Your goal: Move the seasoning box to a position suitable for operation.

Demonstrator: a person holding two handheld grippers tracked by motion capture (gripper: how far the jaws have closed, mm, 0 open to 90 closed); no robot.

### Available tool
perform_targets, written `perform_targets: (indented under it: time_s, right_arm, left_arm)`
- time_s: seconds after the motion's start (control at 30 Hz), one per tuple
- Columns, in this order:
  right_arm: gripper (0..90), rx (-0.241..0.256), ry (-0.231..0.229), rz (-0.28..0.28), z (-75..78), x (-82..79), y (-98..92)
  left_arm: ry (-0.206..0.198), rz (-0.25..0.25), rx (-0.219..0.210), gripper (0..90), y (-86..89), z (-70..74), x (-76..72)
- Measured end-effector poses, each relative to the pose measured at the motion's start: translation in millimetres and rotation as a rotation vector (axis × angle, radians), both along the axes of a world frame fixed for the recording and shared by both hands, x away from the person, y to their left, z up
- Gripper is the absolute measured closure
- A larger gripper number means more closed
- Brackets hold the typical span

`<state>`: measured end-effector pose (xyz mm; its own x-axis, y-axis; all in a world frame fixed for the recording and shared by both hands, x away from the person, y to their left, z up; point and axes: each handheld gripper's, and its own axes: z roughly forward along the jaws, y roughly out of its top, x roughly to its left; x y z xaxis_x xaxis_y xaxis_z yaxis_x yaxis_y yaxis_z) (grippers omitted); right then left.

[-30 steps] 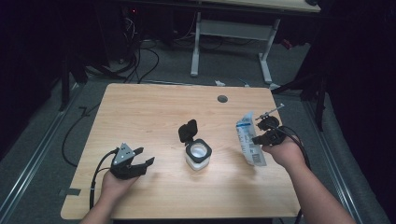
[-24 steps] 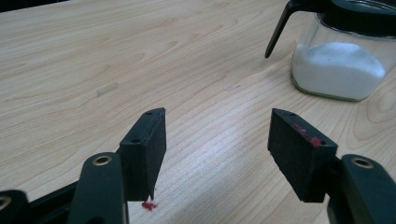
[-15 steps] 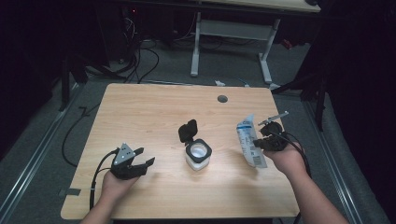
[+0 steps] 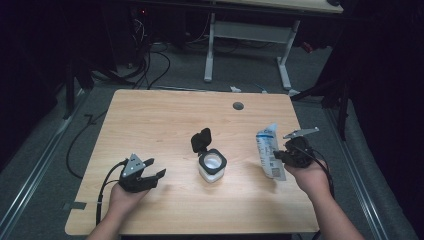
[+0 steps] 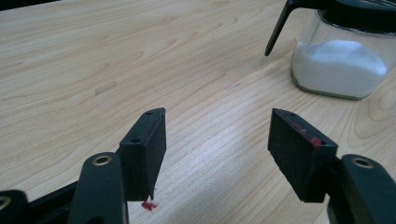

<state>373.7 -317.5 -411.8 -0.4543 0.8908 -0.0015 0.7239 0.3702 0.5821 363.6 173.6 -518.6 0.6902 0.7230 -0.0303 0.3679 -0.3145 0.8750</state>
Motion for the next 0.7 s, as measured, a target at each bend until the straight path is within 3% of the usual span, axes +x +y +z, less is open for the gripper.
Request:
perform_targets:
  time_s: [0.37, 0.7]
  right_arm:
    - [90.0, 0.094, -0.104, -0.032, -4.4, -15.2, -14.6]
    - [90.0, 0.133, -0.188, -0.037, -18.6, -22.4, -15.2]
  left_arm:
    - [-0.003, -0.001, -0.004, 37.4, -1.0, -0.1, -1.8]
    - [-0.010, 0.003, 0.001, 37.4, -1.7, -0.4, -2.4]
